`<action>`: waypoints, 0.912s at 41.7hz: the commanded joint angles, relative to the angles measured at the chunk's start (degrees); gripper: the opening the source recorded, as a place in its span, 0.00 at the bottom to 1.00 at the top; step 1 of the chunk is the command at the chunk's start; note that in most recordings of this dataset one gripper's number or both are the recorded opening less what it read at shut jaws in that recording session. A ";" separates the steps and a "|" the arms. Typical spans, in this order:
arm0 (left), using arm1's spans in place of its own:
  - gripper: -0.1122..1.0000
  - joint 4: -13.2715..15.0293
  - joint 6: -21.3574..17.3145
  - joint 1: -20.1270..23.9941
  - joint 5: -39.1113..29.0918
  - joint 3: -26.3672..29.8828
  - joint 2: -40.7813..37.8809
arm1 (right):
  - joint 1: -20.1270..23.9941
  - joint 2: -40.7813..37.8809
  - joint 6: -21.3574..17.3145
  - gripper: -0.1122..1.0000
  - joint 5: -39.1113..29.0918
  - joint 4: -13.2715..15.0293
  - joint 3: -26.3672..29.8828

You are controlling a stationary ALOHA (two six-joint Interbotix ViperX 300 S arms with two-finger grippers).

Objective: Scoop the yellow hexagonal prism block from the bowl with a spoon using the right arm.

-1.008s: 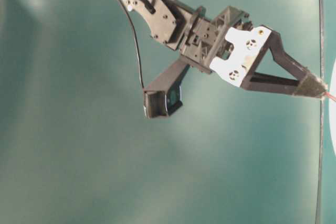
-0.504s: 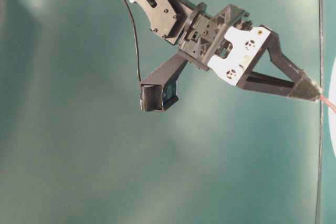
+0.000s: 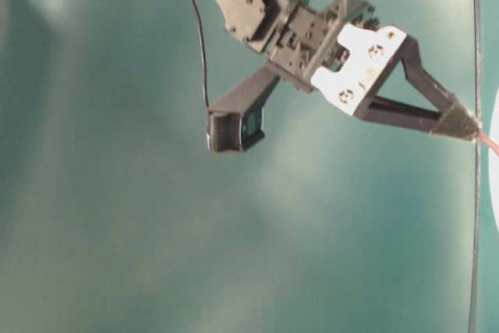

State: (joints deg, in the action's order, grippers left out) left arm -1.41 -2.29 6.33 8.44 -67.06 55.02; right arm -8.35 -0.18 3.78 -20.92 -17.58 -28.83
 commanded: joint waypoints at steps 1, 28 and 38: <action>0.10 -0.18 0.00 0.18 0.26 1.05 -0.44 | 0.88 3.16 -0.18 0.31 2.99 -0.26 -1.23; 0.10 -0.18 -0.09 0.18 0.26 1.05 -0.18 | 5.36 20.65 -0.09 0.31 21.88 -0.26 -16.96; 0.10 -0.18 0.00 0.09 0.62 1.14 -0.26 | 5.45 22.06 -0.09 0.31 21.53 -0.18 -17.67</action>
State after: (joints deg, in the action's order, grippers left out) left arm -1.41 -2.29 6.33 8.53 -67.15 55.02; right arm -3.16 21.01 3.69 0.44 -17.75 -47.11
